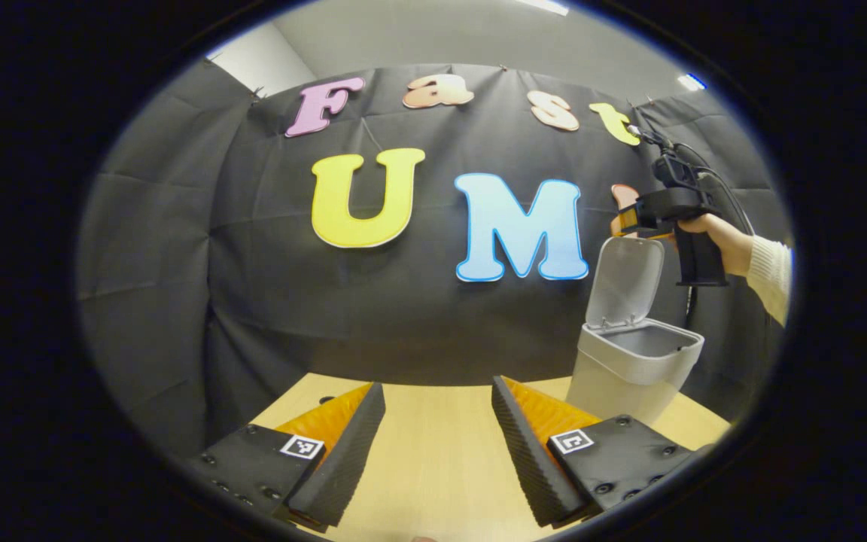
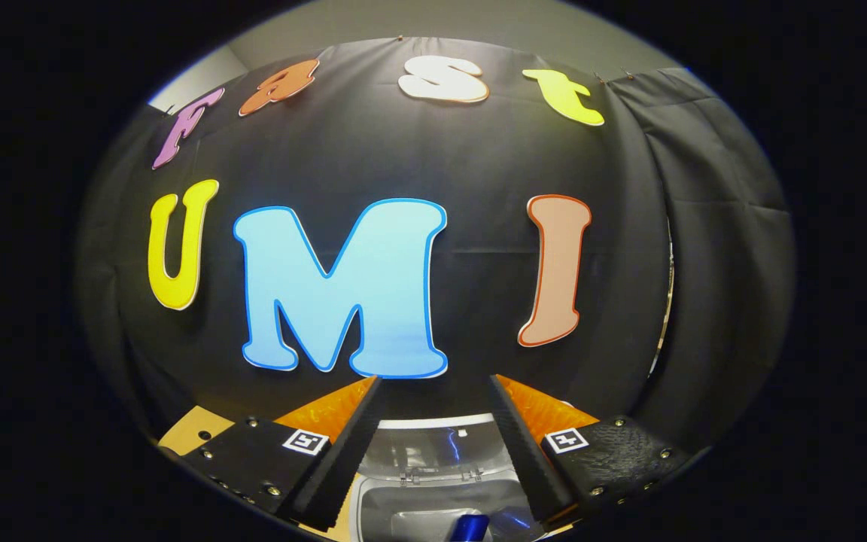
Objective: Press the lid of the desktop garbage bin to open it, pick up the crumpled paper on the desktop and throw it into the bin, then pick up the pop can on the desktop and drop it into the bin, and finally close the garbage bin lid.
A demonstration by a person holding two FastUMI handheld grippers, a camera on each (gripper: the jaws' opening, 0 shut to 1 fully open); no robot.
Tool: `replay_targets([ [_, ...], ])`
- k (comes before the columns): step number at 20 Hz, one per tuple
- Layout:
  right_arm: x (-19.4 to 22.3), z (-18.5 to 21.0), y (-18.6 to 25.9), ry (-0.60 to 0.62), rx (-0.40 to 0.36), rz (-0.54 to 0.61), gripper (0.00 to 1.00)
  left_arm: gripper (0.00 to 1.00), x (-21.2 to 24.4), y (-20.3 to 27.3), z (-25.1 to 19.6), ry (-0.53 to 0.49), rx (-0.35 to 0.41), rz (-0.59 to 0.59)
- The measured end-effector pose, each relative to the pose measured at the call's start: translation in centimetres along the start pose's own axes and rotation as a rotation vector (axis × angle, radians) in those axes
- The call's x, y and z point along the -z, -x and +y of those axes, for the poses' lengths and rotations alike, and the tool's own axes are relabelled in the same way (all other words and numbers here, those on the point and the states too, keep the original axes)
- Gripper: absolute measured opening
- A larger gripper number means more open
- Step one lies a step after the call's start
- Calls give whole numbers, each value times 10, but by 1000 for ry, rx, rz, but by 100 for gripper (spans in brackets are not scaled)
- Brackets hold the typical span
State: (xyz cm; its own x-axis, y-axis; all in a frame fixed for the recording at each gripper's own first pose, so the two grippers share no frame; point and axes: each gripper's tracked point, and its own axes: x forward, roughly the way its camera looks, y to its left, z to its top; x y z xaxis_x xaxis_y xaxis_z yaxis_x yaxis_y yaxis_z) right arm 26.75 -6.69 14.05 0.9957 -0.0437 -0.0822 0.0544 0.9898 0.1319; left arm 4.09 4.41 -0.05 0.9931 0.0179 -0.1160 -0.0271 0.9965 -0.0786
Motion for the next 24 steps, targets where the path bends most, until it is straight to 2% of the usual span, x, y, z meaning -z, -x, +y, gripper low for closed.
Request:
replay_targets([
  [3, 7, -1, 15, -1, -9, -9, 89, 96, 6, 7, -6, 1, 14, -11],
  [4, 10, -2, 21, 1, -11, -10, 89, 90, 10, 9, -8, 1, 18, -13],
  [5, 13, -2, 27, 5, -15, -9, 89, 97, 11, 12, -12, 7, 27, -23],
  [8, 26, -4, 45, -3, -18, 15, 89, 97, 23, 21, -17, 1, 33, -8],
  [9, 32, -5, 50, -4, -19, 22, 89, 94, 23, 26, -19, -2, 40, -15],
  [10, 37, -5, 56, -3, -19, 29, 89, 96, 21, 31, -20, -8, 41, -18],
  [11, 42, -6, 61, -4, -19, 35, 89, 90, 23, 34, -19, -14, 36, -15],
  [13, 54, -6, 71, -3, -18, 44, 89, 90, 24, 42, -16, -13, 33, -13],
  [14, 59, -6, 74, -7, -16, 49, 90, 94, 24, 46, -15, -10, 31, -13],
  [15, 64, -6, 75, -8, -15, 57, 90, 90, 25, 49, -13, -10, 28, -12],
  [16, 71, -7, 79, -9, -12, 63, 90, 96, 25, 53, -13, -12, 27, -11],
  [17, 77, -7, 82, -11, -9, 72, 89, 93, 26, 55, -11, -15, 28, -9],
  [24, 120, -7, 86, -7, 1, 126, 90, 93, 35, 60, -7, -17, 29, 18],
])
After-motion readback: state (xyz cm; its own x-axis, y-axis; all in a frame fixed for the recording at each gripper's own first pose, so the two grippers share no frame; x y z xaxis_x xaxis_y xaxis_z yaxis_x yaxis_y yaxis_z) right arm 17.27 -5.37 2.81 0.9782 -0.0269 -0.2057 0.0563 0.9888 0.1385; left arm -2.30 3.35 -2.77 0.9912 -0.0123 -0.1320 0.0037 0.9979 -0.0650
